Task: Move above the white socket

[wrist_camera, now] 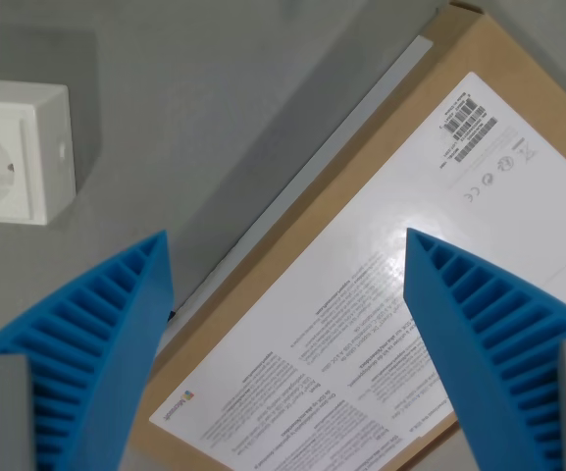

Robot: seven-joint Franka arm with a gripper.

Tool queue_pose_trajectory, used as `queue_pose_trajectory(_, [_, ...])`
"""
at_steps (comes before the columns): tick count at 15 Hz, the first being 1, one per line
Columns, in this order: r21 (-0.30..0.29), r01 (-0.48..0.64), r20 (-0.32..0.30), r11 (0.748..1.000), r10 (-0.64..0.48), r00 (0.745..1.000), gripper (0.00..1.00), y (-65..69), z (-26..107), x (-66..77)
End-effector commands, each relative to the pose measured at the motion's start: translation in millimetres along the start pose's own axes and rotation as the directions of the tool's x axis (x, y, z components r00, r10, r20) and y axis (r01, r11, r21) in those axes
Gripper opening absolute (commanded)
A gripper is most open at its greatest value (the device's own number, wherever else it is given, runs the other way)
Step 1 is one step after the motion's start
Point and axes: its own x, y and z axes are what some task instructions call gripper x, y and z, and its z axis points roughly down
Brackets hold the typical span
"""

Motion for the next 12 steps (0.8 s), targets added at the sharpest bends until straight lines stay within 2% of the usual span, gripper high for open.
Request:
queue_pose_trajectory(1, [0.000, -0.001, -0.003, 1.000, 0.001, 1.000, 1.00, 0.0, -1.2, 0.2])
queue_pose_trajectory(6, [0.001, 0.021, -0.005, 1.000, -0.021, 1.000, 1.00, -0.5, -0.9, 0.3])
queue_pose_trajectory(12, [0.005, 0.116, -0.009, 0.993, -0.116, 0.993, 1.00, -3.7, 1.2, 0.4])
